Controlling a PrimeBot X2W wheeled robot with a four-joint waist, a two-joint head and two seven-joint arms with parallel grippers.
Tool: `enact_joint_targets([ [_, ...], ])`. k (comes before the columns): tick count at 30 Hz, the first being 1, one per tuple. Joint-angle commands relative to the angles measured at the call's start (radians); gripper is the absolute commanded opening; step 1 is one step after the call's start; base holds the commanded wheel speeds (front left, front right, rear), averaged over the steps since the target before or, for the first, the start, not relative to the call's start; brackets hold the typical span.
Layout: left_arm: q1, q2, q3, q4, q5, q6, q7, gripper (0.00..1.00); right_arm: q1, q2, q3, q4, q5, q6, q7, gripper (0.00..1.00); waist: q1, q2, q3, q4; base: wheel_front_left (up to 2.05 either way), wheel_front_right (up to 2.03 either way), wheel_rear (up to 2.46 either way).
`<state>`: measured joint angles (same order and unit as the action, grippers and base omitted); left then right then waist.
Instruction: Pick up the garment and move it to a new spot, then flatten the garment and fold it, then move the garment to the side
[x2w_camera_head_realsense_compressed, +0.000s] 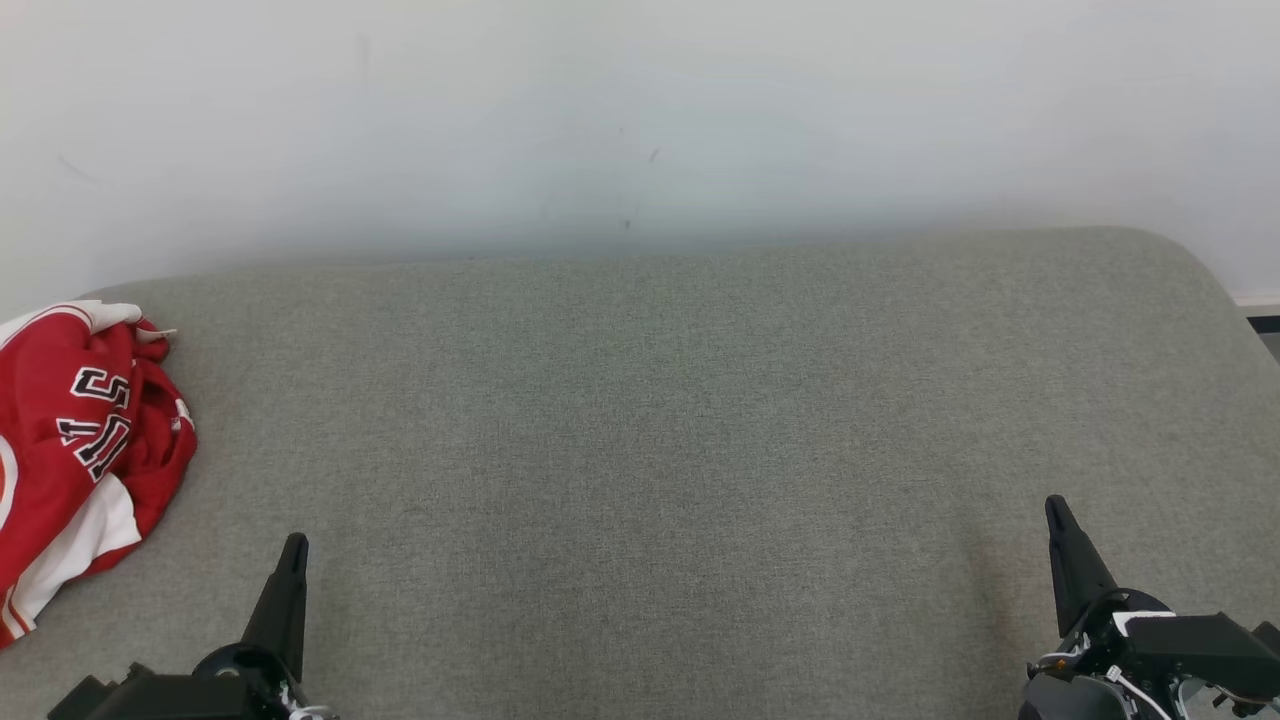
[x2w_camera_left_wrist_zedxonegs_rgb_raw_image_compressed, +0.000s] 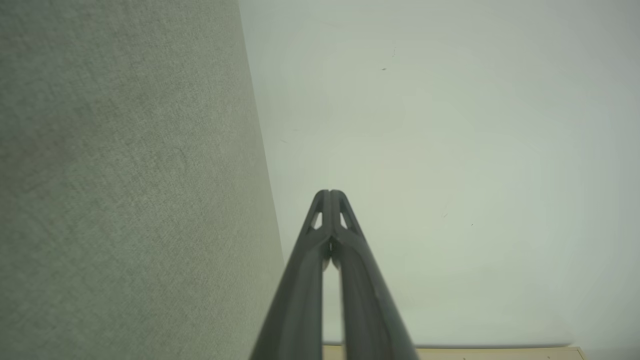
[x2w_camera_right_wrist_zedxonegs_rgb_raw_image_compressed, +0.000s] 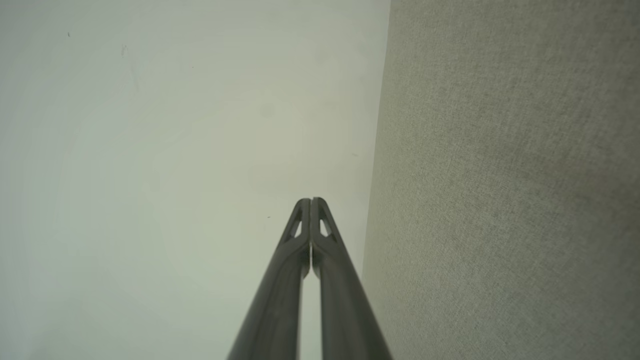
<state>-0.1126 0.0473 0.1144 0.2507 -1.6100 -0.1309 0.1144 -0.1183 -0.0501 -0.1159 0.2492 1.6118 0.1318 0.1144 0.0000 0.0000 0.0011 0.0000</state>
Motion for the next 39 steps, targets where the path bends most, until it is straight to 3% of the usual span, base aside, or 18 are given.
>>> enact_joint_targets([
  [1,-0.005,0.006,0.001,-0.003,-0.004,0.000,0.004,0.00,0.009,0.001,0.000,-0.002,0.001,-0.002,0.002,0.00,0.0000,0.0000,0.000,0.000,0.00,0.00,0.00],
  [22,-0.005,0.006,0.001,-0.003,-0.004,0.000,0.004,0.00,0.009,0.001,0.000,-0.002,0.001,-0.002,0.002,0.00,0.0000,0.0000,0.000,0.000,0.00,0.00,0.00],
  [23,0.000,0.000,0.000,0.001,0.000,0.000,0.000,1.00,0.000,0.000,0.000,0.001,0.000,0.000,0.000,1.00,0.0000,0.0000,0.000,0.000,0.00,0.00,0.00],
  [39,0.046,-0.005,-0.034,0.023,0.048,0.000,-0.060,1.00,0.032,0.000,0.040,0.031,-0.087,0.000,-0.060,1.00,0.0000,0.0000,-0.011,-0.003,0.00,0.00,0.00],
])
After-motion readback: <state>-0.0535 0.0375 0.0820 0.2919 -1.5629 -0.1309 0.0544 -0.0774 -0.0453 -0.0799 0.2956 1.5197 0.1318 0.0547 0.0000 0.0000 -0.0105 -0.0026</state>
